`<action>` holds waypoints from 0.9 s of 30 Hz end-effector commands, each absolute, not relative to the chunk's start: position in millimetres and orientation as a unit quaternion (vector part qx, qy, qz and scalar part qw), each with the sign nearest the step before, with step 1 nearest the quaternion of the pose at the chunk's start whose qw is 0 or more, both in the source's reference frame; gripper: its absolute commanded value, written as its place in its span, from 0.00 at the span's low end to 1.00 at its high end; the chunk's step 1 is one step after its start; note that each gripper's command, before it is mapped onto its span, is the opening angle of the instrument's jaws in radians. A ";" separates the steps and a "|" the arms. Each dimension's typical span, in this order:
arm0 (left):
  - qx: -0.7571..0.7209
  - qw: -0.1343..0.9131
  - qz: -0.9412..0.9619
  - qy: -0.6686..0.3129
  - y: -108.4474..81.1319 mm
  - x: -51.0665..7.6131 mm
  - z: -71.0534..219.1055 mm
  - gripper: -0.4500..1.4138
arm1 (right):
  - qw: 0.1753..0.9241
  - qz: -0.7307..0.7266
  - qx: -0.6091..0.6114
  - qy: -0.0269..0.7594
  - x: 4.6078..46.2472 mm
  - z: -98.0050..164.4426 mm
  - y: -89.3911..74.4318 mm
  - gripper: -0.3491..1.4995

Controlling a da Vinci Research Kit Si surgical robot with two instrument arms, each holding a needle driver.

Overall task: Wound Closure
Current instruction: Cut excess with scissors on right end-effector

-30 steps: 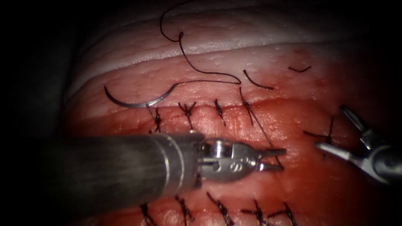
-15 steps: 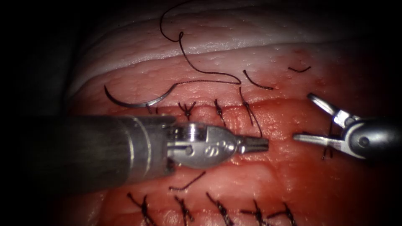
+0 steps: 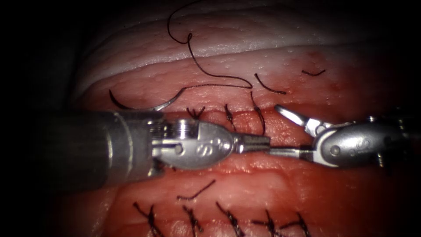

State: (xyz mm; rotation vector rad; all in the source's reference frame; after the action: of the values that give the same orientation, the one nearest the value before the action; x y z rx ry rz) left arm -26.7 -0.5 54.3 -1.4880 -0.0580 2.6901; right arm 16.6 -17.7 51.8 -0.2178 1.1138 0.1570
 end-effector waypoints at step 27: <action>-0.485 0.037 0.874 -0.013 -1.1 -27.7 54.1 0.00 | 0.839 0.065 -0.140 0.522 22.8 56.4 -15.7 0.97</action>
State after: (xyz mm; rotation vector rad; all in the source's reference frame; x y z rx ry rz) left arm -27.2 -1.3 53.6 -1.4853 -0.0398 2.6817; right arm 22.1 -15.8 55.9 -0.2943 1.1005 0.1375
